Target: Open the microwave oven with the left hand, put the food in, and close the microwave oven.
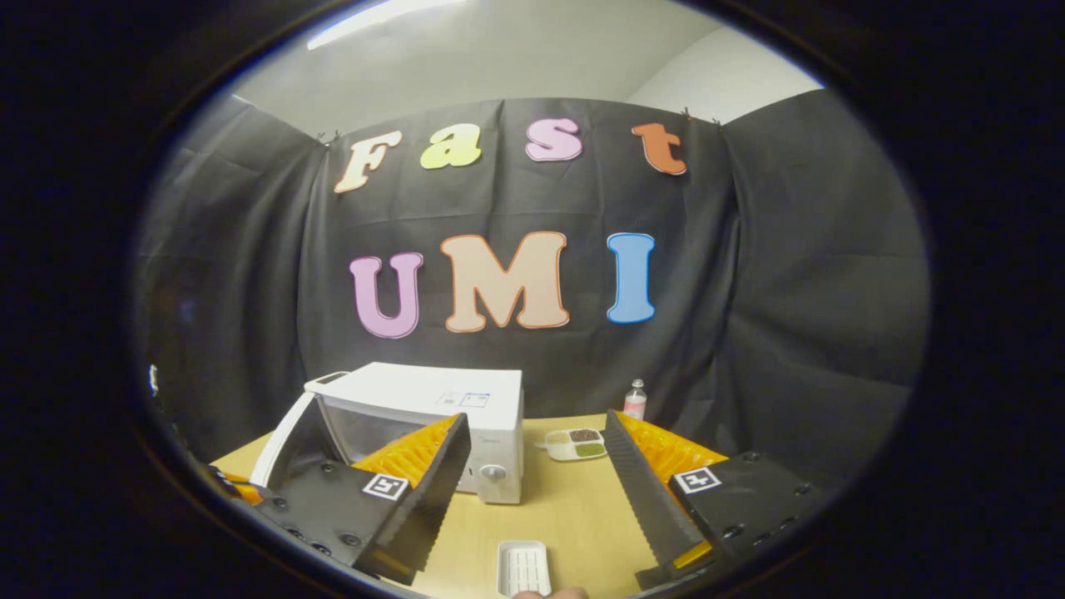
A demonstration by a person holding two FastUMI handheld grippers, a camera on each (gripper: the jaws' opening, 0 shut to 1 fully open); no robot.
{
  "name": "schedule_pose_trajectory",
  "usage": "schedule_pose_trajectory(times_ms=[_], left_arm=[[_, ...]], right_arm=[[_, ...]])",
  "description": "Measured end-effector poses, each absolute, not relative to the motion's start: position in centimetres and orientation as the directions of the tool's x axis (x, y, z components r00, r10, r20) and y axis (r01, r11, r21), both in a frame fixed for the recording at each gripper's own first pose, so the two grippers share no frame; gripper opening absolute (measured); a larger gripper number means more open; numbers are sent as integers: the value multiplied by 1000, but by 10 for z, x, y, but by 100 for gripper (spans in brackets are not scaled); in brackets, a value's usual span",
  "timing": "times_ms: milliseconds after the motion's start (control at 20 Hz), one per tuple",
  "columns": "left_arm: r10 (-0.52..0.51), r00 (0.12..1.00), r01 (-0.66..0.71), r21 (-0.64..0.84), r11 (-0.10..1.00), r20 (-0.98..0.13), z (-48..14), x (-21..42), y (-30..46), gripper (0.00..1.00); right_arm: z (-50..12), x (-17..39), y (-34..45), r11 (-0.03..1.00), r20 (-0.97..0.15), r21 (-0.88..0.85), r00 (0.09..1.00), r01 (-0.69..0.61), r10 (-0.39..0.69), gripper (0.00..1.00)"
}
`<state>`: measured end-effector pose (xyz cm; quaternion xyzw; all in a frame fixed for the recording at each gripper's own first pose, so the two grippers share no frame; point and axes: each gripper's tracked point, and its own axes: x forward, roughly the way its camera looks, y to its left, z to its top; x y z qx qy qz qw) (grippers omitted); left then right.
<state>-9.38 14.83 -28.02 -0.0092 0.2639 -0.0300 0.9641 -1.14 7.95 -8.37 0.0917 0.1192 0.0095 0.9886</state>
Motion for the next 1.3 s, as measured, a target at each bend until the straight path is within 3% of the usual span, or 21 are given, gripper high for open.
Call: schedule_pose_trajectory(times_ms=[50,100,150,250,300,350,400,450,550,600,650,700,750,800,900,950,1000,1050,1100,1200,1300], left_arm=[[-72,859,65,-32,997,-508,-280,-91,143,0],[-82,860,77,-30,997,-503,-278,-86,140,0],[-90,862,87,-29,996,-498,-276,-81,136,0],[-102,864,100,-31,995,-493,-275,-72,129,0],[-111,865,108,-33,994,-489,-274,-67,125,0],[-118,865,117,-32,993,-488,-272,-62,121,0],[-122,866,124,-28,992,-485,-273,-58,118,2],[-123,867,126,-25,992,-483,-271,-53,115,2],[-134,868,137,-30,990,-477,-271,-45,106,0],[-141,868,142,-33,989,-477,-273,-42,103,0],[-144,868,146,-34,989,-476,-272,-40,99,0],[-146,868,147,-36,988,-474,-272,-36,94,0],[-151,868,151,-39,988,-472,-273,-33,91,0],[-159,867,157,-44,987,-472,-272,-29,85,1],[-167,868,161,-53,985,-468,-271,-21,77,0],[-170,869,160,-60,985,-464,-270,-16,73,0],[-174,871,159,-71,985,-459,-269,-11,70,1],[-180,873,159,-85,984,-453,-268,-6,66,0],[-185,873,158,-97,983,-451,-267,-1,62,0],[-184,875,154,-103,983,-448,-268,8,58,0],[-187,876,159,-100,982,-445,-269,17,53,0]], right_arm=[[-85,-13,75,983,-237,185,971,10,35,99],[-84,-15,70,982,-236,187,971,19,26,99],[-83,-15,66,981,-237,190,971,27,19,92],[-83,-18,57,980,-236,196,972,42,5,92],[-80,-19,53,979,-228,197,974,45,1,99],[-76,-20,50,979,-220,196,975,48,-3,92],[-74,-21,49,979,-215,197,977,46,-3,92],[-71,-22,46,979,-209,197,978,44,-2,99],[-65,-24,39,980,-191,194,982,44,-6,99],[-61,-23,37,980,-184,196,983,43,-7,92],[-59,-23,35,979,-180,199,984,42,-6,92],[-57,-24,33,979,-175,200,985,43,-8,99],[-54,-25,29,979,-167,200,986,43,-9,99],[-52,-25,27,979,-157,197,988,41,-10,92],[-51,-25,24,982,-146,185,989,35,-7,92],[-51,-25,23,983,-148,180,989,32,-6,99],[-51,-26,23,983,-148,179,989,31,-4,99],[-51,-27,22,983,-146,181,989,29,-3,92],[-50,-28,21,983,-141,180,990,26,0,92],[-49,-28,22,985,-135,171,991,17,7,99],[-53,-27,24,986,-141,164,990,8,16,99]])
